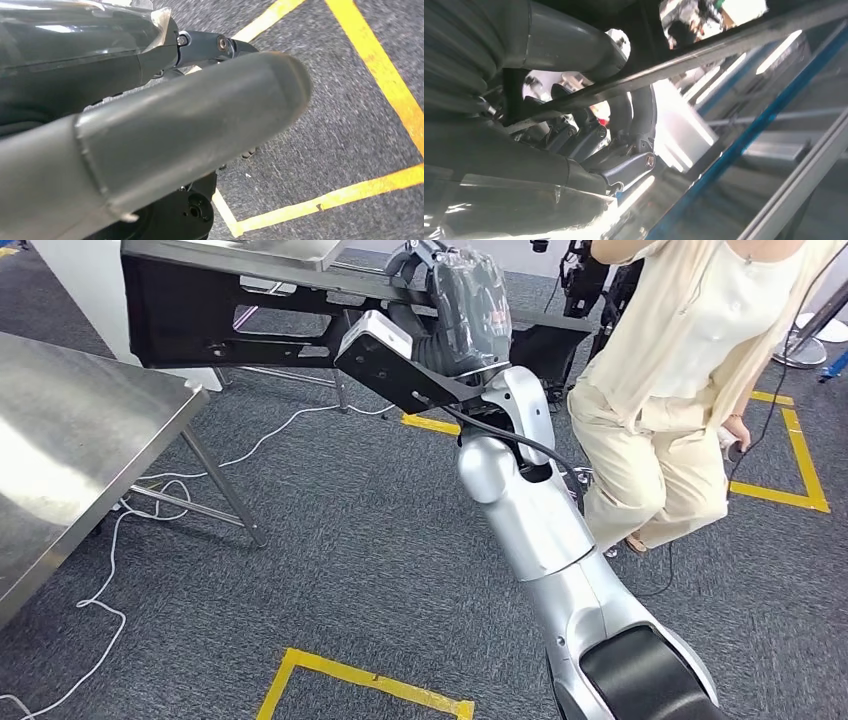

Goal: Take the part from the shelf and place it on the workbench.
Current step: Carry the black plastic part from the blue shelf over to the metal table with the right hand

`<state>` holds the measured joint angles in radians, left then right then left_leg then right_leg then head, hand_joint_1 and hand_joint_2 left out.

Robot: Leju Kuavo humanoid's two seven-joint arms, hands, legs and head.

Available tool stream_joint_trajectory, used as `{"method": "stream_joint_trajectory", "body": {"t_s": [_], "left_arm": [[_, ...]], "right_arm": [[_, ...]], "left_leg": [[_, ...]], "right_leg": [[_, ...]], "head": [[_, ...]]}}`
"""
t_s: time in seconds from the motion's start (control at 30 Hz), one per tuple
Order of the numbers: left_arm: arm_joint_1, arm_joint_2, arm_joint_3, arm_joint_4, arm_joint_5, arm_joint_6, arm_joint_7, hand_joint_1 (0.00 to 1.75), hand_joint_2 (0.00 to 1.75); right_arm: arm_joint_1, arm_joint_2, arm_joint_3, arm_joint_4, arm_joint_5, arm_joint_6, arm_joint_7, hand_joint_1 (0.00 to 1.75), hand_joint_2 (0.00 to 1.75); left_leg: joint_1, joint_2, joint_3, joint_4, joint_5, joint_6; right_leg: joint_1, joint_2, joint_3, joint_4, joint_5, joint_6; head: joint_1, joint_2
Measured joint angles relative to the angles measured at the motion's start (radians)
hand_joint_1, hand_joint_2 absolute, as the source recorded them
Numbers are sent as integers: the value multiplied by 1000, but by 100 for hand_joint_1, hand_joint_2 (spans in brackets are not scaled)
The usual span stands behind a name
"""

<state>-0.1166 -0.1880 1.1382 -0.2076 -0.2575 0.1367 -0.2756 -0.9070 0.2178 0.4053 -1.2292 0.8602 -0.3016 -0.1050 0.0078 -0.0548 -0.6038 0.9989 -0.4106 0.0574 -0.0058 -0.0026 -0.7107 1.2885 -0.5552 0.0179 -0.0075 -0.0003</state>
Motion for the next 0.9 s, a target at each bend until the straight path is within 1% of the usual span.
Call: {"method": "stream_joint_trajectory", "body": {"t_s": [0.03,0.07,0.1,0.13,0.17,0.2,0.23,0.27,0.3,0.33,0.37,0.4,0.43,0.47,0.5,0.53,0.57,0.6,0.63,0.67,0.73,0.77,0.8,0.83,0.87,0.9], "left_arm": [[0,-1,1,0,1,1,0,0,0],[0,-2,3,0,1,2,-1,0,0],[0,-3,5,0,1,2,-2,0,0],[-1,-4,8,0,1,3,-3,0,0],[0,-4,10,0,1,3,-4,0,0],[2,-5,12,0,1,2,-5,0,0],[5,-5,13,0,1,2,-6,0,0],[7,-5,14,0,1,1,-8,0,0],[9,-5,14,0,1,0,-8,0,0],[9,-5,15,0,1,-1,-9,0,0],[9,-5,15,0,1,-2,-10,0,0],[9,-6,15,0,1,-3,-10,0,0],[9,-6,15,0,0,-4,-10,0,0],[10,-6,15,0,0,-4,-10,0,0],[10,-6,15,0,0,-4,-10,0,0],[11,-6,15,0,0,-4,-10,0,0],[11,-5,15,0,0,-4,-10,0,0],[10,-5,15,0,0,-4,-10,0,0],[9,-5,15,0,0,-4,-10,0,0],[9,-5,15,0,0,-4,-9,0,0],[8,-5,16,0,0,-3,-9,0,0],[8,-5,16,0,0,-2,-9,0,0],[8,-5,16,0,0,-2,-9,0,0],[8,-5,16,0,0,-1,-9,0,0],[7,-5,16,0,0,0,-9,0,0],[7,-5,16,0,0,0,-9,0,0]], "right_arm": [[-6,2,2,15,-2,-1,-5,175,175],[-15,4,3,32,-5,-3,-11,175,175],[-24,7,4,51,-9,-6,-17,175,175],[-31,9,5,69,-13,-9,-23,175,175],[-36,11,6,86,-16,-13,-27,175,175],[-38,14,7,101,-18,-18,-31,175,175],[-40,16,7,115,-19,-24,-34,175,175],[-43,21,8,131,-19,-31,-38,175,175],[-48,25,8,146,-19,-38,-42,175,175],[-53,28,8,161,-19,-45,-47,175,175],[-58,31,8,177,-19,-51,-51,175,175],[-60,31,8,191,-19,-55,-53,175,175],[-61,31,8,205,-19,-57,-56,175,175],[-61,31,8,218,-20,-58,-57,175,175],[-62,31,8,230,-22,-58,-58,175,175],[-64,31,8,241,-24,-58,-60,175,175],[-67,32,8,251,-26,-58,-63,175,175],[-71,33,7,259,-28,-58,-66,175,175],[-75,34,6,267,-29,-58,-71,175,175],[-78,35,5,274,-29,-59,-74,175,175],[-83,39,2,288,-31,-59,-81,175,175],[-84,41,1,294,-31,-59,-84,175,175],[-86,43,-1,300,-31,-60,-88,175,175],[-89,44,-2,305,-31,-60,-91,175,175],[-91,43,-4,311,-32,-60,-93,175,175],[-93,42,-5,318,-32,-60,-95,175,175]], "left_leg": [[2,-13,0,2,-1,-4],[4,-24,-3,6,-2,-10],[4,-34,-7,12,-4,-17],[4,-43,-12,16,-6,-24],[6,-51,-17,18,-5,-32],[9,-59,-21,17,-3,-40],[14,-63,-24,16,-3,-47],[15,-52,-29,24,-9,-53],[15,-31,-42,48,-23,-57],[15,-4,-64,94,-48,-61],[14,24,-96,157,-79,-63],[15,40,-131,227,-108,-66],[15,47,-161,283,-126,-67],[16,51,-175,306,-126,-68],[16,53,-169,291,-110,-68],[16,61,-140,234,-78,-66],[15,80,-99,157,-46,-63],[12,97,-63,92,-23,-60],[8,110,-38,45,-10,-56],[5,115,-29,27,-8,-53],[0,95,-30,22,-7,-43],[1,86,-27,18,-4,-38],[3,77,-23,13,0,-31],[5,69,-20,9,3,-25],[6,60,-18,7,6,-21],[7,49,-19,7,6,-18]], "right_leg": [[-7,8,29,-67,31,14],[-14,25,61,-144,62,26],[-20,39,88,-207,86,31],[-23,51,104,-244,99,32],[-22,55,109,-257,103,26],[-19,47,109,-257,106,18],[-20,39,110,-260,108,10],[-21,31,112,-263,111,1],[-24,22,113,-266,114,-8],[-25,13,114,-269,115,-15],[-21,4,115,-269,114,-20],[-18,-6,115,-269,112,-23],[-14,-17,115,-269,111,-25],[-12,-28,115,-269,110,-26],[-10,-39,115,-269,109,-26],[-9,-48,116,-269,109,-26],[-8,-56,117,-269,108,-25],[-3,-62,117,-269,106,-23],[1,-69,118,-269,105,-20],[4,-75,119,-269,103,-16],[6,-90,123,-271,100,-7],[5,-87,123,-267,96,-3],[4,-73,116,-250,86,0],[3,-54,101,-215,67,-1],[0,-31,72,-156,42,-5],[-1,-17,38,-85,14,-9]], "head": [[0,0],[1,0],[0,0],[0,0],[-1,0],[-2,0],[-2,0],[-3,0],[-6,0],[-9,0],[-13,0],[-14,0],[-14,0],[-14,0],[-14,0],[-14,0],[-15,0],[-14,0],[-13,0],[-12,0],[-9,0],[-8,0],[-9,0],[-7,0],[-6,0],[-4,0]]}}
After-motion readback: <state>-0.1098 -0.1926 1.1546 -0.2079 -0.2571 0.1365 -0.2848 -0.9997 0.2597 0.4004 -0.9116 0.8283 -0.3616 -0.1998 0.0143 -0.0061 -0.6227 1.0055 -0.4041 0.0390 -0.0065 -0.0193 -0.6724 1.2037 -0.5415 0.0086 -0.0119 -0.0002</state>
